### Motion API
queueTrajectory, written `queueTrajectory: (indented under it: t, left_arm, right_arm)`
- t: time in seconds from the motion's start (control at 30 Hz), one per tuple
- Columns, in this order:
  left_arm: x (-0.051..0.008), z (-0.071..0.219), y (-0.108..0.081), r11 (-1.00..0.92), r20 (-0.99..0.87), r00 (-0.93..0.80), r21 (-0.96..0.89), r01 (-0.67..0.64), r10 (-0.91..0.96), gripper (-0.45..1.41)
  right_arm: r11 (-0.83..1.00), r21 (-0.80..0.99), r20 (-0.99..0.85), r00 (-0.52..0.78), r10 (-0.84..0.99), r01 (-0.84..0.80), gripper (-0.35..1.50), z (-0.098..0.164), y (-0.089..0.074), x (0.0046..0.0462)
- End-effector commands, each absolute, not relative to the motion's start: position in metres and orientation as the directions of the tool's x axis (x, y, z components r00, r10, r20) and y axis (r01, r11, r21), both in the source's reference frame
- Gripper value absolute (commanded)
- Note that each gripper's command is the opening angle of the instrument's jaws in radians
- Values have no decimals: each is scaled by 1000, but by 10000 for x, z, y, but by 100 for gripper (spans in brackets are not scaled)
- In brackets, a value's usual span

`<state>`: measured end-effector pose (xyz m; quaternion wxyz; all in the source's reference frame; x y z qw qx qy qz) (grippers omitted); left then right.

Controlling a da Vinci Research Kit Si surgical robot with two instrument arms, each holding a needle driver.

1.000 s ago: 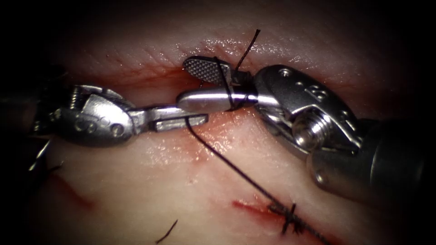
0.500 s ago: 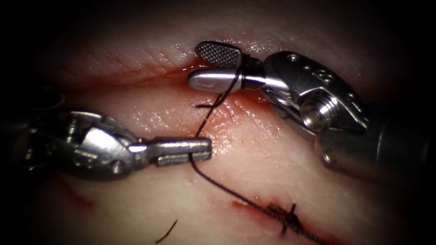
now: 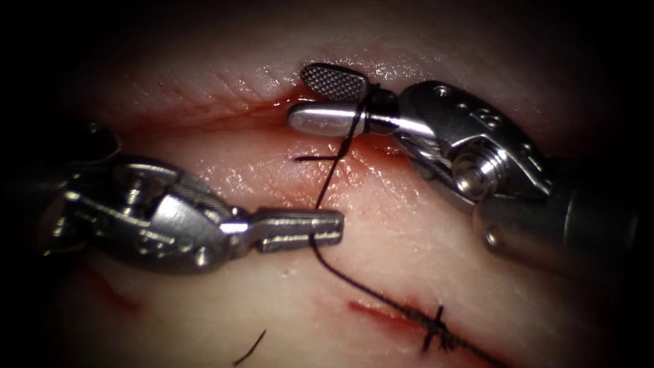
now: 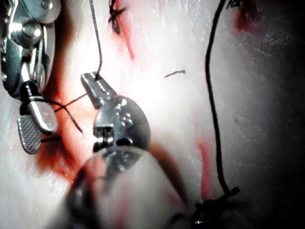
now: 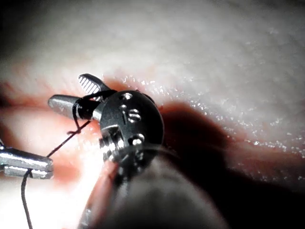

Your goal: Wound Closure

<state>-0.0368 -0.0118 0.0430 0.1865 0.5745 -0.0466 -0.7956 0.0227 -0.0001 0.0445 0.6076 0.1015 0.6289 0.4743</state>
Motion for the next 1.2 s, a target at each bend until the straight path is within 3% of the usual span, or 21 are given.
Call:
queueTrajectory:
  t: [0.03, 0.5, 0.67, 1.2]
  left_arm:
    - [-371, 438, -113, -930, -897, -276, 286, 232, -345, -45]
    - [-363, 466, -78, -939, -890, -310, 283, 195, -333, -45]
    - [-364, 470, -69, -941, -891, -315, 279, 190, -328, -45]
    - [-363, 482, -61, -939, -887, -320, 286, 190, -334, -45]
  right_arm:
    - [542, 712, -677, -231, 699, -446, 63, 448, -3, 233]
    - [516, 629, -717, -178, 674, -581, 66, 449, -28, 212]
    - [410, 681, -629, -199, 752, -606, 51, 458, -44, 217]
    - [200, 677, -460, -195, 866, -708, 69, 470, -54, 228]
